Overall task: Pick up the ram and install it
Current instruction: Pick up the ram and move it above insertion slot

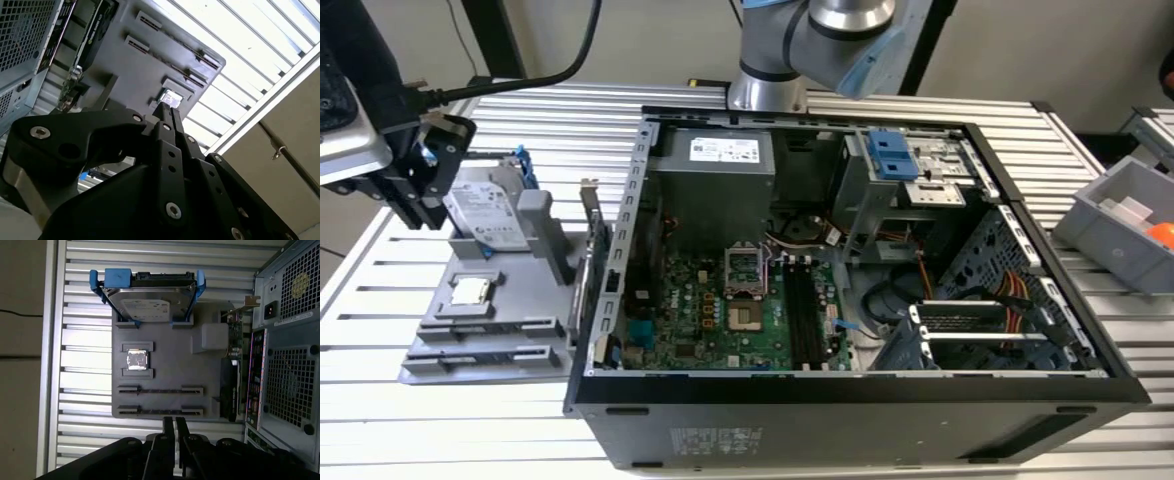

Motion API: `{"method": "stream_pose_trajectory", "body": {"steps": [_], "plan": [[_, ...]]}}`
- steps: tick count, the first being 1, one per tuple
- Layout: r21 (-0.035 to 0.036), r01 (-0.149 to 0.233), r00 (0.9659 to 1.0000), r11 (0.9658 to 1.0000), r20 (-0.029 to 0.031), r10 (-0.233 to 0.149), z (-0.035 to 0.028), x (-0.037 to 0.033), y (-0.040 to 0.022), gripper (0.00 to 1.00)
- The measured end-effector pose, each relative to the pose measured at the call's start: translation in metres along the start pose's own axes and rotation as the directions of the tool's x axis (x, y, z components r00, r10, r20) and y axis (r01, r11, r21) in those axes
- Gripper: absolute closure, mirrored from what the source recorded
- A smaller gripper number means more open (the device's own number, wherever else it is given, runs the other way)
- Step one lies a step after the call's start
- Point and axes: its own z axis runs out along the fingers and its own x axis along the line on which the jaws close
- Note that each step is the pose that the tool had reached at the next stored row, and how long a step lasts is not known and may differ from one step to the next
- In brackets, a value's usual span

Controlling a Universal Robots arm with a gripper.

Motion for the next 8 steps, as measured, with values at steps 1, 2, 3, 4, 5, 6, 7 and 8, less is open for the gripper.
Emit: {"method": "stream_pose_trajectory", "body": {"steps": [1, 2, 3, 4, 5, 6, 7, 8], "plan": [[0.0, 0.0, 1.0, 1.0, 0.0, 0.0, 0.0, 0.0, 0.0, 0.0], [0.0, 0.0, 1.0, 1.0, 0.0001, 0.0, 0.0, 0.0, 0.0, 0.0], [0.0, 0.0, 1.0, 1.0, 0.0, 0.0, 0.0, 0.0, 0.0, 0.0], [0.0, 0.0, 1.0, 1.0, 0.0, 0.0, 0.0, 0.0, 0.0, 0.0], [0.0, 0.0, 1.0, 1.0, 0.0, 0.0, 0.0, 0.0, 0.0, 0.0], [0.0, 0.0, 1.0, 1.0, 0.0, 0.0, 0.0, 0.0, 0.0, 0.0], [0.0001, 0.0, 1.0, 1.0, 0.0, 0.0, 0.0, 0.0, 0.0, 0.0], [0.0, 0.0, 1.0, 1.0, 0.0001, 0.0, 0.0, 0.0, 0.0001, 0.0]]}}
